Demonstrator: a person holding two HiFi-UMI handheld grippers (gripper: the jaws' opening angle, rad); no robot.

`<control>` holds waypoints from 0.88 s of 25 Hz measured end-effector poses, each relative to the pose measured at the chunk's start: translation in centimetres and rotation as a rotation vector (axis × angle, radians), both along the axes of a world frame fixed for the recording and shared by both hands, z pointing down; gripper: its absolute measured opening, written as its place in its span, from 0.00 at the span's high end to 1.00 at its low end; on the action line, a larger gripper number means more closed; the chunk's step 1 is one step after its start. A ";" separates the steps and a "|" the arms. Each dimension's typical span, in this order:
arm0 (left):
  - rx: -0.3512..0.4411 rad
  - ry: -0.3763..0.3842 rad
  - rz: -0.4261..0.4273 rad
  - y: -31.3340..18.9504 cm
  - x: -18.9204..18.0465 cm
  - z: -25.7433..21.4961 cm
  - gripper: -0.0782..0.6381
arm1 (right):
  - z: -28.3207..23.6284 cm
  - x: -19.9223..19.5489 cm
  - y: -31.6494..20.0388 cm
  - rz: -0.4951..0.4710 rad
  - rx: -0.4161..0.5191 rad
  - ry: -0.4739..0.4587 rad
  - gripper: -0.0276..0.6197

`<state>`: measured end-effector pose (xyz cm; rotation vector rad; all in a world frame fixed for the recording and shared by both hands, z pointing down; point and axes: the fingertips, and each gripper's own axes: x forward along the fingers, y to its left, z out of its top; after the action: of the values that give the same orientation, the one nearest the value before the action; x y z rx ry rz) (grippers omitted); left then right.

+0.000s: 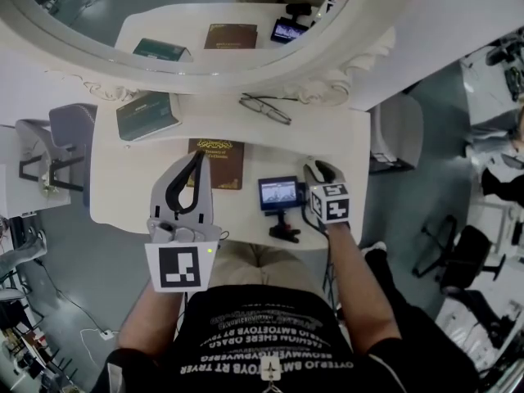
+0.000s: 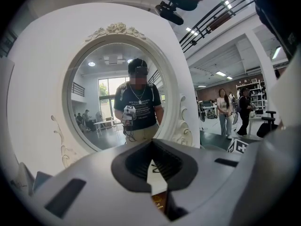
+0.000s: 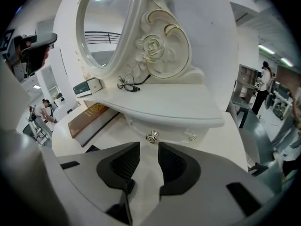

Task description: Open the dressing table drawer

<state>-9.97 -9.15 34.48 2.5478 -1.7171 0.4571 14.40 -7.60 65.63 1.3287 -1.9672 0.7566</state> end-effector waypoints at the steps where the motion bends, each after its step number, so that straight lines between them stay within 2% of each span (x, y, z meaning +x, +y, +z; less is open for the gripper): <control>1: 0.001 0.000 0.000 0.0 0.0 0.0 0.89 | 0.1 0.0 -0.2 0.003 -0.002 -0.005 0.80; 22: -0.008 0.000 -0.004 0.0 -0.5 0.4 0.89 | 0.3 -1.1 -2.2 0.043 -0.080 0.003 0.81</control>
<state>-10.47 -9.12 34.92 2.5391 -1.7163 0.4629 13.32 -9.84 65.92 1.3270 -1.8914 0.8445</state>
